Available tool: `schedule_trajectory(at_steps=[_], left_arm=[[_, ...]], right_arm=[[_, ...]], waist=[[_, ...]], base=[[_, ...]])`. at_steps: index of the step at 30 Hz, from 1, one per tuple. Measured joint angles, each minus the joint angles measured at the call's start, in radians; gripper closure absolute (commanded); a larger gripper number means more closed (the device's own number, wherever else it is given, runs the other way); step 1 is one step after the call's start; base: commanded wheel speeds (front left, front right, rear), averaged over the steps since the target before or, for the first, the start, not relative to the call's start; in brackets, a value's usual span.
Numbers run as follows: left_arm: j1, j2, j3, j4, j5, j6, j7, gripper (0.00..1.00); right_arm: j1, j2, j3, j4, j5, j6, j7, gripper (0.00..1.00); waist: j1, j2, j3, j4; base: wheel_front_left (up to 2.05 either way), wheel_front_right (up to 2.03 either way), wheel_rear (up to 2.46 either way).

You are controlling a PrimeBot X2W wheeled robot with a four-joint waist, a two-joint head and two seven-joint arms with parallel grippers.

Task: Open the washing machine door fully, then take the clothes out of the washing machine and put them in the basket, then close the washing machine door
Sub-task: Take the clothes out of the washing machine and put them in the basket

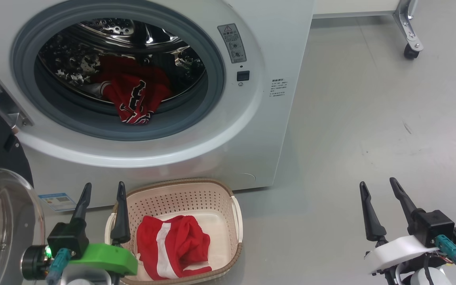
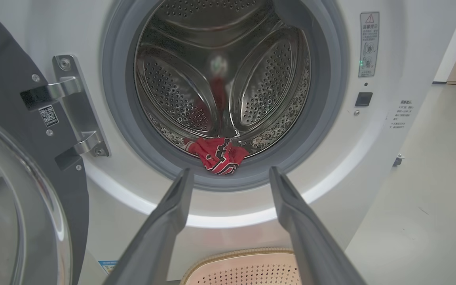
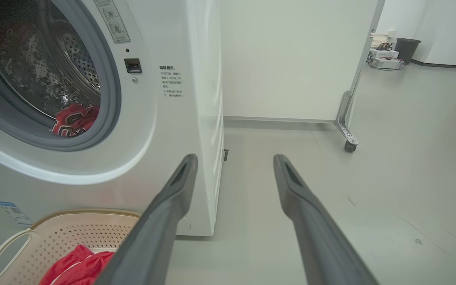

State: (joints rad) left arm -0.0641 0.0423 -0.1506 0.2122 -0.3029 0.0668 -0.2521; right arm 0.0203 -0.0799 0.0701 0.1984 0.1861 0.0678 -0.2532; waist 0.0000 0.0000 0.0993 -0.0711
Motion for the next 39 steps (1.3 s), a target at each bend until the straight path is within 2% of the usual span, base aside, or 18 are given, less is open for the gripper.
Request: schedule_trajectory(at_steps=[13,39], left_arm=[[0.063,0.0,-0.014,-0.069,0.0,0.012,0.0,0.0],[0.092,0.001,-0.032,-0.154,0.0,0.026,0.027,0.0]], right_arm=[[0.02,0.001,0.008,-0.019,-0.002,-0.008,0.0,0.0],[0.028,0.0,0.022,-0.06,-0.002,-0.008,0.012,0.0]], waist=[[0.0,0.0,-0.004,-0.003],[0.0001,0.0,0.038,-0.008]], base=[[0.0,0.0,0.0],[0.0,0.0,0.0]])
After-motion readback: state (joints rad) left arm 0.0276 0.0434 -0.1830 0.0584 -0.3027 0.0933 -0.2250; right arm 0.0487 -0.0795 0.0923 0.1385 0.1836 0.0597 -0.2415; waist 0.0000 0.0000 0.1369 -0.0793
